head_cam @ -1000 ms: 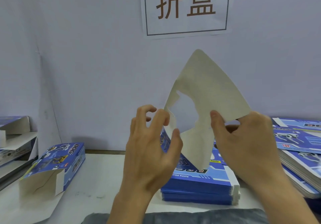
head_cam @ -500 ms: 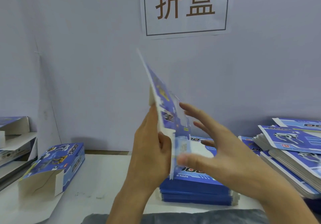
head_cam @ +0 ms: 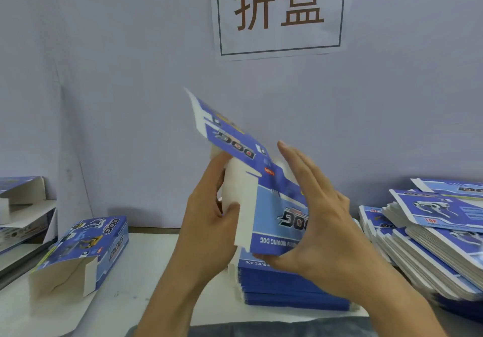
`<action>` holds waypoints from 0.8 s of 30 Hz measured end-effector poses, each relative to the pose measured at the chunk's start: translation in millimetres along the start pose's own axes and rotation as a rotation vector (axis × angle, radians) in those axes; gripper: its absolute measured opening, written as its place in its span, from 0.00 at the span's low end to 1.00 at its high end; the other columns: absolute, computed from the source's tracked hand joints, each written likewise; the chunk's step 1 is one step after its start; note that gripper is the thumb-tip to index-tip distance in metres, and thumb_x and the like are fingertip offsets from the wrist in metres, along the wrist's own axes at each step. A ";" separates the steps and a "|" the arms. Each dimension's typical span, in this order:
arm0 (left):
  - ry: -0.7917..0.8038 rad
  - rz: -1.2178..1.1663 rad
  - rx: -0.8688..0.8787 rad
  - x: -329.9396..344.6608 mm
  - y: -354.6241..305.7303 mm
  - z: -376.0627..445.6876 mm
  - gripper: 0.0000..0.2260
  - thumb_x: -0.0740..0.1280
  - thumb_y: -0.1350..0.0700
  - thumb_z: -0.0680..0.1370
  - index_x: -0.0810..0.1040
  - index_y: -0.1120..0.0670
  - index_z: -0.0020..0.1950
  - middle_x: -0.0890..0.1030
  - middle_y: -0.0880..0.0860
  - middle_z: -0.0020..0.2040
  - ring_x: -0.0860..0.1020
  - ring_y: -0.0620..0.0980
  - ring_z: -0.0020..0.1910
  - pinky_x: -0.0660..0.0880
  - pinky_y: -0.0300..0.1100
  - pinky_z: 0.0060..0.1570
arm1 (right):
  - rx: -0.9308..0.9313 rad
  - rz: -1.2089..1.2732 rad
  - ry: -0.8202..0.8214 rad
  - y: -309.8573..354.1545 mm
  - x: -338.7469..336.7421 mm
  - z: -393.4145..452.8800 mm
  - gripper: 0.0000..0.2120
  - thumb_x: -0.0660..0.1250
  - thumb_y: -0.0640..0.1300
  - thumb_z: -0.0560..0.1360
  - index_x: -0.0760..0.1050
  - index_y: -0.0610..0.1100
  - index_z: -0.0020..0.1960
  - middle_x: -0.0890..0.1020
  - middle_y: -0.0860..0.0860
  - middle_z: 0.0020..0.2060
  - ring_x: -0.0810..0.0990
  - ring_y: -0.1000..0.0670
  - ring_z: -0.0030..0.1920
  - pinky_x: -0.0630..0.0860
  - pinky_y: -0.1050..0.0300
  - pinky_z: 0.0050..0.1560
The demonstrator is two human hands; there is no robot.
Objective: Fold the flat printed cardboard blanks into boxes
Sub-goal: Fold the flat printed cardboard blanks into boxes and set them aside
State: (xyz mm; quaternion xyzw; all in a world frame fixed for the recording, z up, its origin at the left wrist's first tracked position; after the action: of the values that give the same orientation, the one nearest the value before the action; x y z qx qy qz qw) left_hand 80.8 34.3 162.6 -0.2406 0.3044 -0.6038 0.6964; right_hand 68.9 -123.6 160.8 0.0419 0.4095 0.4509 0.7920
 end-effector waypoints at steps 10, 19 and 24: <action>-0.019 -0.071 0.055 -6.9 -13.4 -2.8 0.26 0.58 0.63 0.71 0.74 0.45 0.67 0.79 0.47 0.63 0.81 0.54 0.58 0.83 0.46 0.35 | -0.125 0.207 -0.197 -6.2 -12.7 2.1 0.46 0.84 0.56 0.56 0.67 0.55 0.69 0.78 0.64 0.56 0.78 0.61 0.57 0.75 0.76 0.46; -0.170 -0.021 0.101 -13.8 -23.9 -3.0 0.29 0.65 0.34 0.71 0.61 0.28 0.70 0.73 0.34 0.67 0.76 0.40 0.65 0.78 0.41 0.55 | -0.118 0.417 -0.252 15.6 -50.3 0.5 0.34 0.78 0.55 0.58 0.74 0.53 0.62 0.83 0.62 0.54 0.84 0.59 0.52 0.76 0.73 0.48; -0.079 -0.062 0.003 -16.8 -14.6 -2.0 0.44 0.67 0.19 0.56 0.63 0.29 0.71 0.72 0.30 0.69 0.71 0.32 0.68 0.70 0.35 0.63 | -0.096 0.657 -0.163 20.3 -58.1 -9.6 0.23 0.79 0.65 0.53 0.84 0.63 0.47 0.86 0.61 0.39 0.86 0.59 0.40 0.78 0.69 0.36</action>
State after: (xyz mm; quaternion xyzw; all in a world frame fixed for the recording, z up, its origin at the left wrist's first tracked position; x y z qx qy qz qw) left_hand 67.8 48.7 173.7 -0.2726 0.2682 -0.6154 0.6892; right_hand 33.5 -158.0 198.8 0.1705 0.2878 0.6958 0.6356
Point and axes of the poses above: each hand's wrist, its own z-axis towards the middle knuckle, its own x-axis out of the palm, y = z × x, the point moved 5 cm from there along z, towards the middle knuckle
